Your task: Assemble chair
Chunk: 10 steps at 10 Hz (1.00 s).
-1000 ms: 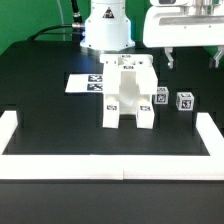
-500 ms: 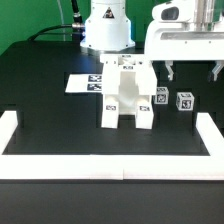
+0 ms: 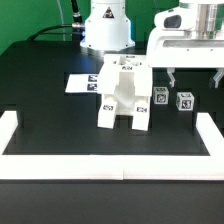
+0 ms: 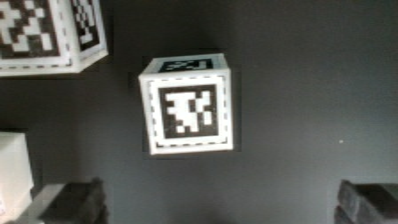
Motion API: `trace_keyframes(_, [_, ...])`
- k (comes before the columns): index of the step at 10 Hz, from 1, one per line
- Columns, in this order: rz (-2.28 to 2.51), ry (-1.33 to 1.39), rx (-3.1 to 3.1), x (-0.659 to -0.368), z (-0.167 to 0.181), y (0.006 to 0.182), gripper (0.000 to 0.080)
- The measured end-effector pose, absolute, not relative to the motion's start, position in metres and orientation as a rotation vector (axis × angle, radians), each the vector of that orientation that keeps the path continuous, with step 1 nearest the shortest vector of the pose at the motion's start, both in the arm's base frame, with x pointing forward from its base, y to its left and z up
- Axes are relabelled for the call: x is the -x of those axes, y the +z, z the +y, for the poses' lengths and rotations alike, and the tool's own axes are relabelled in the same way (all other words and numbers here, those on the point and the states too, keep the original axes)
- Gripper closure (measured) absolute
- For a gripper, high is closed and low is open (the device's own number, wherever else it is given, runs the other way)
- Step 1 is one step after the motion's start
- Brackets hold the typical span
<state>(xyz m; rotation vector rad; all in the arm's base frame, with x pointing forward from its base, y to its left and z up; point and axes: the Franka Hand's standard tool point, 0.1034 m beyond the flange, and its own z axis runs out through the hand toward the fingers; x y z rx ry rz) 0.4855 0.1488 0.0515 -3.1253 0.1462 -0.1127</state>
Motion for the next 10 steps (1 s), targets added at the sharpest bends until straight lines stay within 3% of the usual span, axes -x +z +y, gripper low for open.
trace_keyframes(7, [0.167, -0.147, 3.118, -0.491, 0.155, 0.052, 0.0151])
trace_keyframes(10, [0.184, -0.148, 3.105, -0.491, 0.173, 0.057, 0.0151])
